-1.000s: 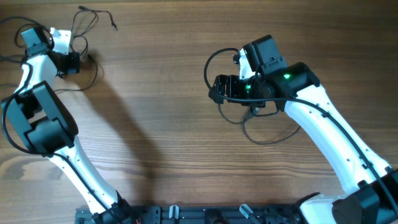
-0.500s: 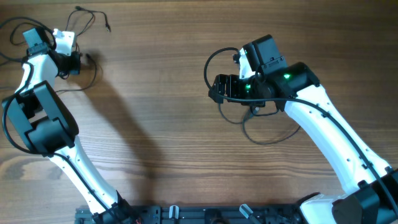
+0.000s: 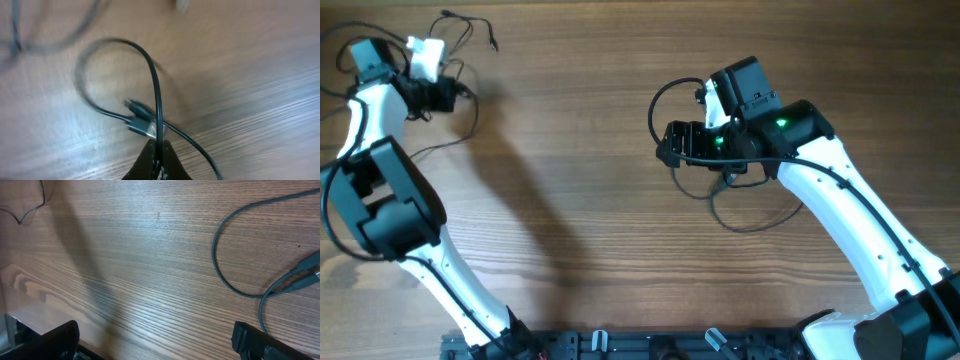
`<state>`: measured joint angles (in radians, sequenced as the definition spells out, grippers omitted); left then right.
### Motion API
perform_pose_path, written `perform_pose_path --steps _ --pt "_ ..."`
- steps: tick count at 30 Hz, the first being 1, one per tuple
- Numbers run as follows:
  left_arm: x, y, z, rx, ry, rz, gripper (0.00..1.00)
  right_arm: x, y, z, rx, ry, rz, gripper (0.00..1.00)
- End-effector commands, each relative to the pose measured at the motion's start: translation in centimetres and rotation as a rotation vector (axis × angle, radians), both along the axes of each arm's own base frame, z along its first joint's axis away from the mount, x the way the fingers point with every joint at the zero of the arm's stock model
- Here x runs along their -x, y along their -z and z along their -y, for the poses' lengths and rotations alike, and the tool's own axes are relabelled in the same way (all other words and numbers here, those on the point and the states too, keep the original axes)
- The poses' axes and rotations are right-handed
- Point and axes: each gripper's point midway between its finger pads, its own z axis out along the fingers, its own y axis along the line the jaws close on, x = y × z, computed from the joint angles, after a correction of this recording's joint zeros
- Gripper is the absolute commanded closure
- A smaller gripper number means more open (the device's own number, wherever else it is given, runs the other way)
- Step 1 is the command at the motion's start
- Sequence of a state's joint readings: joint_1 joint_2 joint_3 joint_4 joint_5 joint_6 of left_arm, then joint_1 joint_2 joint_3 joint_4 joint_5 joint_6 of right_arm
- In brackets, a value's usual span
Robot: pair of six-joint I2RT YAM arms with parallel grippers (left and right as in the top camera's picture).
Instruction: Untangle cables
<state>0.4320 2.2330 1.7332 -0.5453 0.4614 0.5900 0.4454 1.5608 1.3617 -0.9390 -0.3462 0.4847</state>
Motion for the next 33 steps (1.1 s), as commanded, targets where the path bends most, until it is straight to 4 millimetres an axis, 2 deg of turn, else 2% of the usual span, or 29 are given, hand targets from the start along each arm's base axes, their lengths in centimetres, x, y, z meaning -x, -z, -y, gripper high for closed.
perform_pose_path --steps 1,3,6,12,16,19,21,23,24,25,26,28,33 --pt "0.1 -5.3 1.6 0.037 0.052 0.091 0.96 0.2 0.8 0.1 0.019 -0.014 -0.016 0.00" --pt "0.8 -5.1 1.6 0.044 0.042 0.060 0.96 0.3 0.9 0.1 0.020 -0.013 -0.019 0.00" --pt "2.5 -3.7 1.0 0.028 0.004 -0.036 0.96 0.4 0.9 0.1 0.022 -0.014 -0.022 0.00" --pt "6.3 -1.2 -3.4 -0.184 -0.143 -0.252 0.96 0.4 0.9 0.1 0.023 -0.014 -0.023 0.00" --pt "8.1 -0.6 -4.5 -0.180 -0.172 -0.317 0.96 0.4 0.9 0.1 0.022 -0.014 -0.023 0.00" --pt "9.5 -0.3 -5.1 -0.159 -0.190 -0.358 0.89 0.4 0.9 0.1 0.022 -0.013 -0.023 0.00" --pt "10.4 -0.2 -5.5 -0.145 -0.202 -0.383 0.75 0.4 0.9 0.1 0.022 -0.013 -0.022 0.00" --pt "11.1 -0.1 -5.8 -0.134 -0.214 -0.401 0.65 0.3 0.9 0.1 0.022 -0.014 -0.021 0.00" --pt "11.3 0.0 -5.9 -0.130 -0.218 -0.408 0.56 0.3 0.9 0.1 0.022 -0.014 -0.021 0.00" --pt "11.5 0.0 -6.0 -0.128 -0.221 -0.412 0.05 0.3 0.9 0.1 0.022 -0.014 -0.021 0.00" --pt "11.5 0.0 -6.1 -0.127 -0.222 -0.413 0.00 0.3 0.9 0.1 0.022 -0.014 -0.021 0.00" --pt "11.4 0.0 -6.0 -0.120 -0.218 -0.405 0.00 0.3 0.9 0.1 0.022 -0.013 -0.021 0.00" --pt "9.0 -1.1 -2.4 0.057 -0.126 -0.287 0.00 0.4 0.9 0.1 0.022 -0.014 -0.021 0.00"
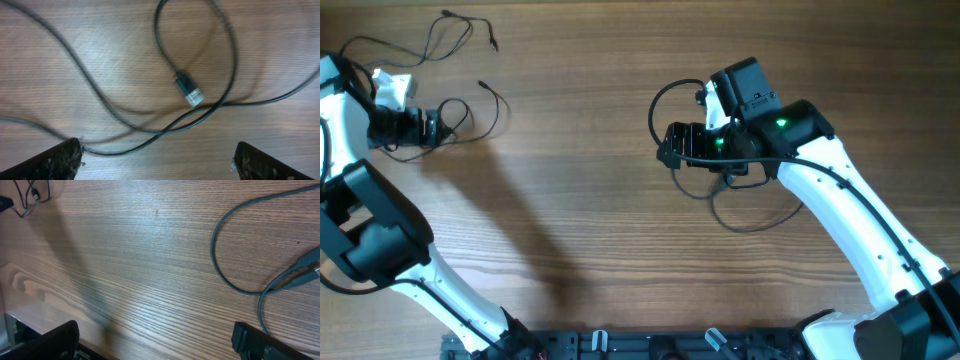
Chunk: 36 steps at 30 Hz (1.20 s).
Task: Untangle cables
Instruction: 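Lift and reposition the left gripper over the upper-left cables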
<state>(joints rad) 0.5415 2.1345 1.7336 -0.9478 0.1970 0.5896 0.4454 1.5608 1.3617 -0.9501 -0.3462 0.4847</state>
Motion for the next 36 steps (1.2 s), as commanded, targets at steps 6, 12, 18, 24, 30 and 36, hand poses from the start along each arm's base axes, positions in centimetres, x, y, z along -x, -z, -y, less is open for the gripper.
perform_pose_path --steps 6,12,18,24,30,36 --pt "-5.9 -3.6 8.1 0.287 0.191 0.293 0.00 0.1 0.8 0.0 0.017 -0.013 -0.011 0.00" --pt "-7.6 -2.3 11.2 0.125 0.275 0.238 0.00 0.1 0.8 0.0 0.016 -0.013 -0.009 0.00" --pt "-7.6 0.2 12.7 0.026 0.305 0.139 0.00 0.4 0.9 0.1 0.022 -0.013 -0.024 0.01" --pt "-6.9 2.7 11.9 -0.065 0.295 0.044 0.00 0.8 1.1 0.3 0.030 -0.013 -0.041 0.00" --pt "-6.4 3.1 10.8 -0.097 0.277 0.014 0.02 0.7 1.1 0.3 0.030 -0.013 -0.040 0.00" --pt "-5.9 4.5 11.4 -0.066 0.285 -0.021 0.04 0.7 1.0 0.3 0.029 -0.012 -0.036 0.00"
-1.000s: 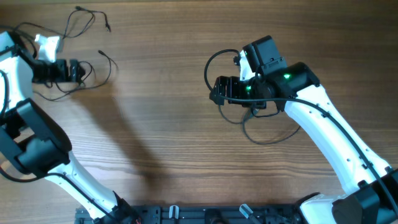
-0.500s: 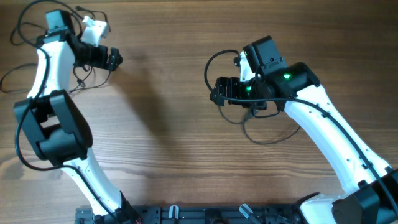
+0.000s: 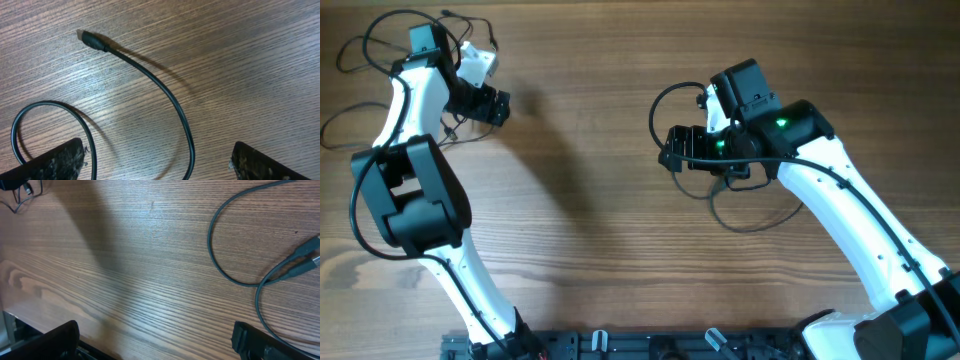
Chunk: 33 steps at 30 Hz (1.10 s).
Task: Untangle cables
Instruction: 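Lift and reposition the left gripper over the upper-left cables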
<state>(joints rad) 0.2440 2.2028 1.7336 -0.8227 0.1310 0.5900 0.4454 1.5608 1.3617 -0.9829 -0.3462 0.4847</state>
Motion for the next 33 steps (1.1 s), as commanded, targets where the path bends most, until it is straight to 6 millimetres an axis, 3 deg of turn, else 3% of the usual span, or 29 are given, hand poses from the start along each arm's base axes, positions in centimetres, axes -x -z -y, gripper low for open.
perform_pose_path --steps 1,8,16,19,22,27,33 --pt "0.8 2.3 0.2 0.013 0.004 -0.061 0.05 0.0 0.7 0.0 0.014 -0.013 -0.007 0.00" --pt "2.3 4.6 -0.2 -0.002 -0.007 -0.140 0.12 0.0 0.7 0.0 0.014 -0.013 -0.007 0.00" --pt "4.1 4.6 -6.3 -0.223 -0.186 -0.199 0.12 0.1 0.8 0.0 0.015 -0.013 -0.010 0.00" --pt "4.5 4.5 -7.4 -0.240 -0.226 -0.204 0.12 0.2 0.8 0.0 0.016 -0.015 -0.012 0.00" --pt "3.7 4.2 -6.1 -0.159 -0.210 -0.166 0.12 0.3 0.8 -1.0 0.009 -0.037 0.001 0.00" --pt "1.7 2.5 -4.1 -0.073 -0.177 -0.073 0.20 0.4 0.8 -1.4 0.007 -0.049 0.005 0.00" --pt "-0.7 -1.7 -3.2 -0.054 -0.155 0.071 0.16 0.5 0.9 -1.5 0.007 -0.051 0.006 0.01"
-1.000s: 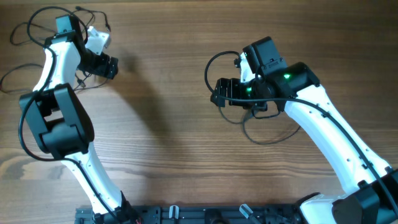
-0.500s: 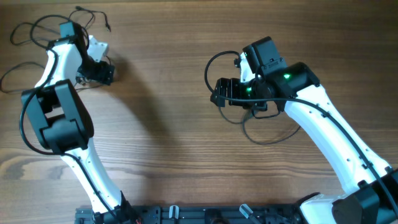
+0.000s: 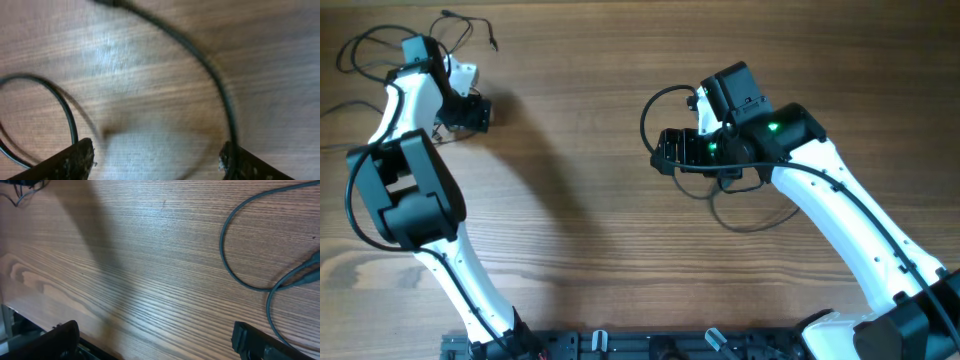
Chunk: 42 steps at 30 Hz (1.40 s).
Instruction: Untangle cables
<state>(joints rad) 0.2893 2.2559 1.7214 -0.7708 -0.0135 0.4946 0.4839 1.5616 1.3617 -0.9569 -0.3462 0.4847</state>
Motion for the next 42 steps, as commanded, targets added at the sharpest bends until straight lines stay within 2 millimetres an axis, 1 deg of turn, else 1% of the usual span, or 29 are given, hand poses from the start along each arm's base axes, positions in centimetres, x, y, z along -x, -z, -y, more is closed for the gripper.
perform_pose_path --steps 1,4,5,6,7,9,11,13,15,18,21,25,29,31,33,37,39,42 --pt "-2.0 -5.5 2.0 0.069 0.039 0.163 0.15 0.1 1.1 -0.1 0.018 -0.015 -0.015 0.00" --pt "-3.6 -9.3 3.3 0.139 0.084 0.298 0.14 0.1 1.0 -0.2 0.017 -0.016 -0.012 0.00" --pt "-4.0 -10.5 3.6 0.150 0.094 0.338 0.12 0.1 1.0 -0.2 0.016 -0.016 -0.010 0.00" --pt "-4.4 -11.6 3.4 0.148 0.080 0.373 0.06 0.0 1.0 -0.2 0.015 -0.016 -0.008 0.01" --pt "-4.7 -12.5 3.0 0.137 0.054 0.402 0.00 0.0 1.0 -0.2 0.015 -0.015 -0.007 0.00" --pt "-4.9 -13.5 1.6 0.101 -0.010 0.435 0.00 0.0 1.0 -0.2 0.016 -0.017 -0.007 0.00" --pt "-4.6 -13.6 -0.4 0.058 -0.086 0.433 0.00 0.0 1.0 -0.2 0.016 -0.017 -0.008 0.00" --pt "-3.7 -12.8 -3.3 0.016 -0.208 0.410 0.00 0.0 1.0 -0.2 0.016 -0.018 -0.007 0.00" --pt "-2.6 -11.9 -5.4 0.002 -0.308 0.385 0.00 0.0 1.0 -0.2 0.016 -0.017 -0.005 0.00" --pt "-0.8 -10.6 -8.6 0.019 -0.452 0.358 0.00 0.0 1.0 -0.2 0.016 -0.017 -0.006 0.00" --pt "1.7 -8.9 -12.3 0.051 -0.625 0.333 0.00 0.0 1.0 -0.2 0.016 -0.017 -0.007 0.00" --pt "4.1 -6.9 -15.8 0.084 -0.787 0.318 0.00 0.0 1.0 -0.2 0.019 -0.016 -0.005 0.00" --pt "5.5 -5.7 -17.8 0.083 -0.835 0.302 0.00 0.0 1.0 -0.2 0.018 -0.016 -0.006 0.00" --pt "5.7 -5.4 -18.8 0.077 -0.850 0.314 0.00 0.0 1.0 -0.2 0.018 -0.016 -0.006 0.00" --pt "5.7 -5.1 -19.3 0.068 -0.855 0.321 0.00 -0.1 1.0 -0.2 0.017 -0.016 -0.004 0.01" --pt "6.1 -3.5 -21.1 -0.023 -0.897 0.311 0.00 -0.2 1.0 -0.2 0.014 -0.013 -0.001 0.00" --pt "6.5 -2.7 -21.9 -0.031 -1.000 0.325 0.00 -0.2 1.0 -0.2 0.014 -0.013 -0.001 0.00" --pt "6.7 -1.4 -22.5 0.005 -1.113 0.345 0.00 -0.1 1.0 -0.2 0.015 -0.013 -0.001 0.00"
